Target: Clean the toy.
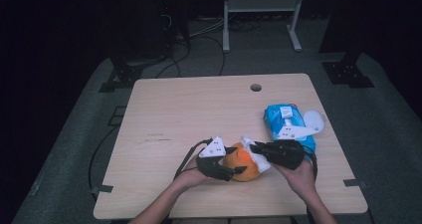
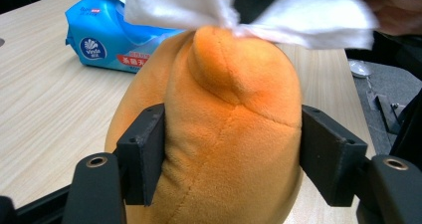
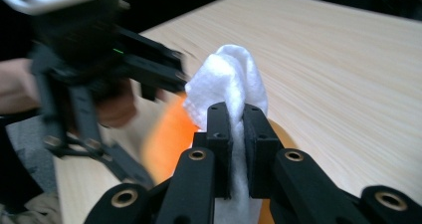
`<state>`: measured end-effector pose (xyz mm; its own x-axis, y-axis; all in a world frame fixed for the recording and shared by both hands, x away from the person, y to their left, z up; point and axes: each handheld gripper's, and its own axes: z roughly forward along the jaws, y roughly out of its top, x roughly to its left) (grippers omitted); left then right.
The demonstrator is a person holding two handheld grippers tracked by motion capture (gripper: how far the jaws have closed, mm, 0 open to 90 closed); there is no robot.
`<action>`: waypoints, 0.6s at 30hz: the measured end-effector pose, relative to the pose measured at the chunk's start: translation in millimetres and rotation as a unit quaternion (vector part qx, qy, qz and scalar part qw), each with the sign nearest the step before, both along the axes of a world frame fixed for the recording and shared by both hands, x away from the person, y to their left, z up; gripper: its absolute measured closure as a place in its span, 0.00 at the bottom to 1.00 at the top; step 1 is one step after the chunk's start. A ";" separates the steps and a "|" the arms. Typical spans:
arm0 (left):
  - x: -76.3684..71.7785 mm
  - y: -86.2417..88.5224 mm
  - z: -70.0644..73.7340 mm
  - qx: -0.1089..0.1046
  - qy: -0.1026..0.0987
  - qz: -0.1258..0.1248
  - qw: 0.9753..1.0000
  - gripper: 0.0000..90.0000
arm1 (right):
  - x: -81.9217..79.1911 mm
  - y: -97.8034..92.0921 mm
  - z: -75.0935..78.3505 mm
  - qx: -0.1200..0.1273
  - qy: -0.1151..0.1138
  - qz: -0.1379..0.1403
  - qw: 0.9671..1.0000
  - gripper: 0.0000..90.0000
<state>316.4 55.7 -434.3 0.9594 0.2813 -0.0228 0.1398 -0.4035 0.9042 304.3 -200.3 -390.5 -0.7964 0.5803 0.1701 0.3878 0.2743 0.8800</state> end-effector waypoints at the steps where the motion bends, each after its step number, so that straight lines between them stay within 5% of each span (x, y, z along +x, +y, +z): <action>1: 0.1 0.1 0.0 -0.001 -0.001 -0.002 1.000 0.34 | 2.2 -5.6 -2.0 -0.005 0.007 -0.008 1.000 0.92; 7: 9.4 5.9 1.7 -0.016 0.000 -0.024 1.000 0.14 | 3.1 -19.8 -10.8 -0.012 0.032 -0.017 0.999 0.92; 12: 25.2 11.5 -16.7 -0.011 0.011 -0.044 0.999 0.11 | 1.9 -36.7 -16.4 -0.009 0.043 -0.034 0.998 0.91; 16: 29.8 2.3 -26.9 -0.019 0.017 -0.059 0.998 0.12 | 2.2 -37.7 -16.4 -0.010 0.042 -0.038 0.998 0.91; 18: 28.9 2.6 -21.9 -0.022 0.012 -0.047 0.999 0.27 | 2.7 -35.3 -14.1 -0.010 0.040 -0.043 0.998 0.92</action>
